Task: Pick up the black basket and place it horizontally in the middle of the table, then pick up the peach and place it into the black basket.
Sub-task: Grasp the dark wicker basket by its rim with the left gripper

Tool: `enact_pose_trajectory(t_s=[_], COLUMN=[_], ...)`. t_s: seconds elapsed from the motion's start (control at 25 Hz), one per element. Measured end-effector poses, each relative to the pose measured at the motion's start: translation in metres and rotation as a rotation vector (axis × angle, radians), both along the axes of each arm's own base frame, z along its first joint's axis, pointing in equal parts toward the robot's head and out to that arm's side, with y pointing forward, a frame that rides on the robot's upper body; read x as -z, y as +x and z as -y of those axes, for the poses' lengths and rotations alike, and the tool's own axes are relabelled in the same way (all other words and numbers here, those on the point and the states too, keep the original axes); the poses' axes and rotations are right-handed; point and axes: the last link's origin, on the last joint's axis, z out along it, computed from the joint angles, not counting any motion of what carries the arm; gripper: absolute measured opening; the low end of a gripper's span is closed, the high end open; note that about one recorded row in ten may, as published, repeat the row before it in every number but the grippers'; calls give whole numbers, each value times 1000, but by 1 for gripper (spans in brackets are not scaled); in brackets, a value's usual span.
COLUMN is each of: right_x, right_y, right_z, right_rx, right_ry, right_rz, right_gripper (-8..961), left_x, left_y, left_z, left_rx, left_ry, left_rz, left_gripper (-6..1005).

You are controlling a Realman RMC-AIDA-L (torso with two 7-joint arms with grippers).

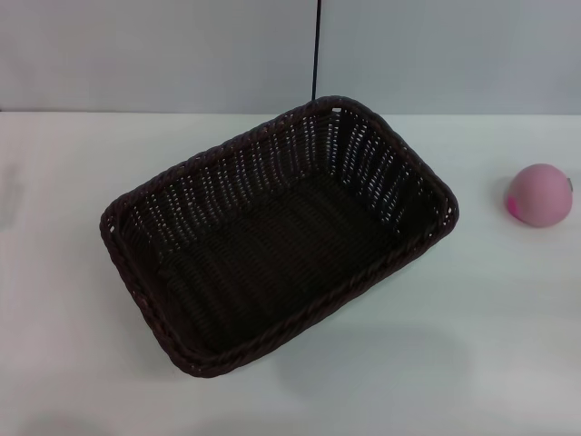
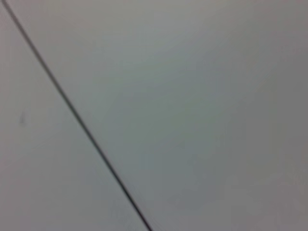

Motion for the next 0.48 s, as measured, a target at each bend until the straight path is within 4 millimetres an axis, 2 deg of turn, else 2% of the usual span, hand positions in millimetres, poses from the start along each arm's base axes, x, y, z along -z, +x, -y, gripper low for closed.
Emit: enact_pose_trajectory(t_s=[0.2, 0.48], right_x=[3, 5], right_y=[-1, 0], right_z=[-1, 0], right_rx=[1, -4], right_ry=[9, -2], right_rz=[-26, -38], right_gripper=[738, 738], left_x=[-2, -3], left_y=[8, 8], left_z=[-1, -3], left_rx=[23, 45], left_ry=[45, 19], left_rz=[-62, -44], left_gripper=[842, 775])
